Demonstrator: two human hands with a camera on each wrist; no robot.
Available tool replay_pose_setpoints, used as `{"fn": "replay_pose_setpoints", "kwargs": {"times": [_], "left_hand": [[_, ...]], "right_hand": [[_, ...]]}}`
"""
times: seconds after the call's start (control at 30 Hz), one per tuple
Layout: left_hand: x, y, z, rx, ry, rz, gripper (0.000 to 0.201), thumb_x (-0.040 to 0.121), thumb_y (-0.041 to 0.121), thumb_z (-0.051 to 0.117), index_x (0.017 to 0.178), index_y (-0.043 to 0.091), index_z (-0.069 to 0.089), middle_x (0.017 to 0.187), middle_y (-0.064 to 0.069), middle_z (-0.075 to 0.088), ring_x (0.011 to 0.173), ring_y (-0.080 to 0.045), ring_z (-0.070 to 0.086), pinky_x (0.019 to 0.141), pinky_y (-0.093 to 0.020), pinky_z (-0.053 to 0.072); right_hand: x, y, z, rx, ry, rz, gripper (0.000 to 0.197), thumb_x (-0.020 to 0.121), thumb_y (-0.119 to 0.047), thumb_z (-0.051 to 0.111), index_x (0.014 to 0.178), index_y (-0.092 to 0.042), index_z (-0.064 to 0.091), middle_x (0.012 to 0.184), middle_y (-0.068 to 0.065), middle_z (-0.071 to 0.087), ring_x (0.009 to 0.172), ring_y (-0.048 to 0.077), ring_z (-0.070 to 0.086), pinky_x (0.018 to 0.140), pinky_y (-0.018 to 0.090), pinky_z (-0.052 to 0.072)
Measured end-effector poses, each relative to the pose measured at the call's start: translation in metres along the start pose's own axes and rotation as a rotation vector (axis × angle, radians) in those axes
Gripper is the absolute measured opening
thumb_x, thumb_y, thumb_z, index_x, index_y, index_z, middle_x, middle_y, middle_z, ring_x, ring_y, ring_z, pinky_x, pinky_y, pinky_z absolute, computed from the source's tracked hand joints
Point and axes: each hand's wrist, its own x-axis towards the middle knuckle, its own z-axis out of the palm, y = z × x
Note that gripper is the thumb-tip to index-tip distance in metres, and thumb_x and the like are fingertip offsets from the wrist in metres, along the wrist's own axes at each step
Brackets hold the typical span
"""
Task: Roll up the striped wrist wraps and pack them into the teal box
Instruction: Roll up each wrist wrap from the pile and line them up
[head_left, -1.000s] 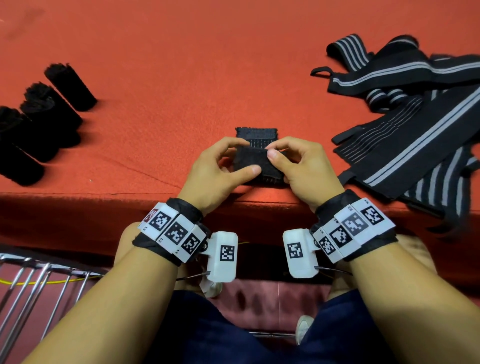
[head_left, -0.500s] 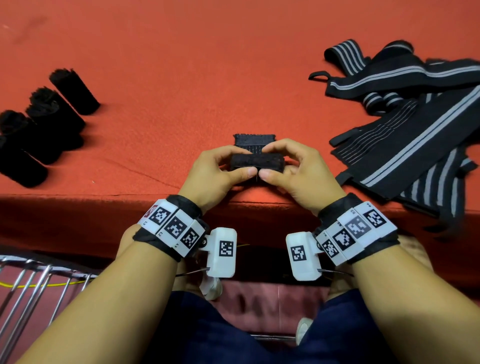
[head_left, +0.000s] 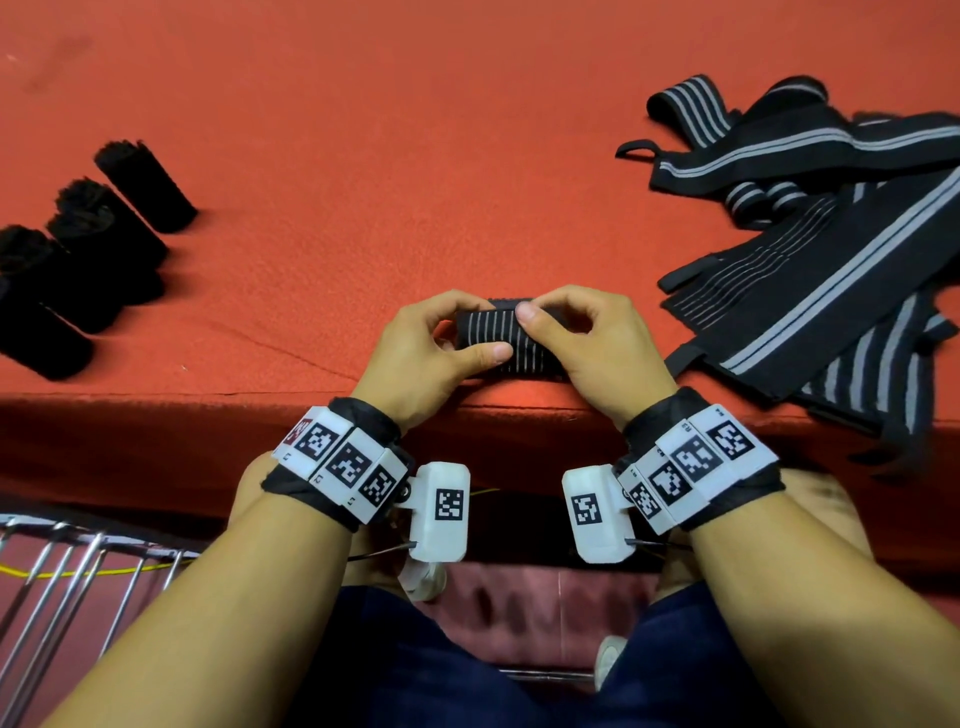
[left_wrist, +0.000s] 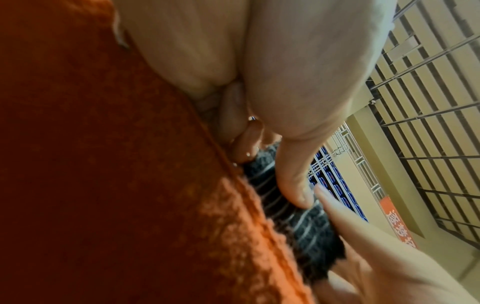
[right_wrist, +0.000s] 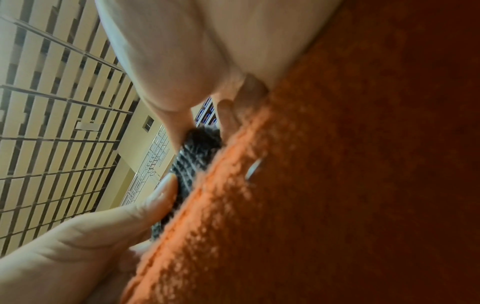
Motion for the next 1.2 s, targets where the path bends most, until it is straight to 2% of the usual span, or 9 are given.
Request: {"fn": "replay_pose_setpoints", "kwargs": {"times": [0.17, 0.33, 0.5, 0.73, 0.87, 0.93, 1.0, 1.07, 1.2], "left_hand": [[0.004, 0.0, 0.0, 0.017, 0.048, -0.018, 0.019, 0.081, 0.041, 0.077, 0.094, 0.028, 0.073, 0.09, 0.004, 0.073, 0.089, -0.013, 0.069, 0.088, -0.037, 0.055], [0.002, 0.0, 0.0, 0.016, 0.065, 0.001, 0.03, 0.077, 0.043, 0.079, 0.103, 0.033, 0.069, 0.095, 0.007, 0.073, 0.091, -0.011, 0.068, 0.083, -0.031, 0.055], [-0.002, -0.001, -0.003, 0.034, -0.043, 0.082, 0.071, 0.066, 0.009, 0.092, 0.126, 0.032, 0.061, 0.125, 0.01, 0.059, 0.071, 0.008, 0.058, 0.076, -0.017, 0.048], [-0.001, 0.001, -0.002, -0.069, -0.014, 0.085, 0.042, 0.073, 0.003, 0.086, 0.109, 0.018, 0.069, 0.1, 0.007, 0.065, 0.076, 0.006, 0.058, 0.072, -0.012, 0.046], [0.001, -0.001, -0.002, -0.144, 0.004, 0.068, 0.024, 0.084, 0.013, 0.081, 0.105, 0.014, 0.07, 0.095, 0.005, 0.069, 0.089, -0.004, 0.065, 0.078, -0.021, 0.054], [0.001, -0.001, -0.002, -0.169, 0.019, 0.043, 0.013, 0.089, 0.023, 0.076, 0.099, 0.017, 0.07, 0.087, 0.011, 0.069, 0.084, -0.004, 0.064, 0.073, -0.02, 0.051], [0.001, -0.001, -0.001, -0.197, 0.022, 0.02, 0.021, 0.087, 0.036, 0.074, 0.097, 0.018, 0.07, 0.087, 0.009, 0.07, 0.083, -0.007, 0.065, 0.074, -0.024, 0.05], [0.001, 0.0, 0.0, -0.209, 0.017, 0.001, 0.036, 0.081, 0.049, 0.073, 0.098, 0.017, 0.071, 0.089, 0.002, 0.071, 0.083, -0.013, 0.066, 0.076, -0.035, 0.054], [0.001, 0.002, -0.001, -0.269, -0.031, -0.01, 0.035, 0.08, 0.054, 0.071, 0.106, 0.032, 0.067, 0.089, -0.005, 0.068, 0.079, -0.028, 0.064, 0.073, -0.056, 0.056]], "right_hand": [[-0.003, 0.004, -0.005, 0.173, -0.143, -0.04, 0.036, 0.081, -0.028, 0.078, 0.114, -0.034, 0.064, 0.107, -0.005, 0.068, 0.053, 0.008, 0.051, 0.061, 0.032, 0.051], [0.002, 0.004, 0.001, 0.069, -0.05, -0.022, 0.016, 0.082, -0.043, 0.069, 0.094, -0.032, 0.068, 0.085, -0.004, 0.07, 0.079, 0.021, 0.066, 0.078, 0.044, 0.057], [0.008, 0.004, 0.003, -0.03, -0.006, 0.024, 0.037, 0.095, -0.043, 0.061, 0.079, -0.011, 0.067, 0.063, -0.002, 0.058, 0.061, 0.012, 0.052, 0.062, 0.036, 0.044], [0.005, -0.001, 0.002, 0.017, -0.043, 0.062, 0.059, 0.094, -0.061, 0.051, 0.07, -0.008, 0.059, 0.053, -0.011, 0.042, 0.054, 0.011, 0.042, 0.059, 0.035, 0.037], [-0.001, -0.004, -0.003, 0.119, -0.144, -0.018, 0.043, 0.082, -0.065, 0.062, 0.089, -0.023, 0.065, 0.074, -0.016, 0.061, 0.069, 0.001, 0.057, 0.069, 0.032, 0.048], [-0.002, 0.0, -0.005, 0.207, -0.226, -0.044, 0.045, 0.08, -0.045, 0.077, 0.118, -0.027, 0.062, 0.108, -0.006, 0.07, 0.102, 0.012, 0.069, 0.091, 0.044, 0.056], [-0.003, 0.003, -0.006, 0.309, -0.283, -0.049, 0.059, 0.083, -0.022, 0.081, 0.134, -0.025, 0.051, 0.119, 0.002, 0.07, 0.109, 0.017, 0.069, 0.097, 0.045, 0.056], [-0.003, 0.003, -0.006, 0.348, -0.289, -0.032, 0.062, 0.086, -0.014, 0.08, 0.137, -0.027, 0.047, 0.115, 0.007, 0.072, 0.102, 0.017, 0.072, 0.092, 0.04, 0.058], [-0.004, 0.001, -0.005, 0.313, -0.235, 0.003, 0.044, 0.083, -0.037, 0.081, 0.121, -0.028, 0.061, 0.09, 0.016, 0.076, 0.079, 0.029, 0.074, 0.08, 0.047, 0.059]]}}
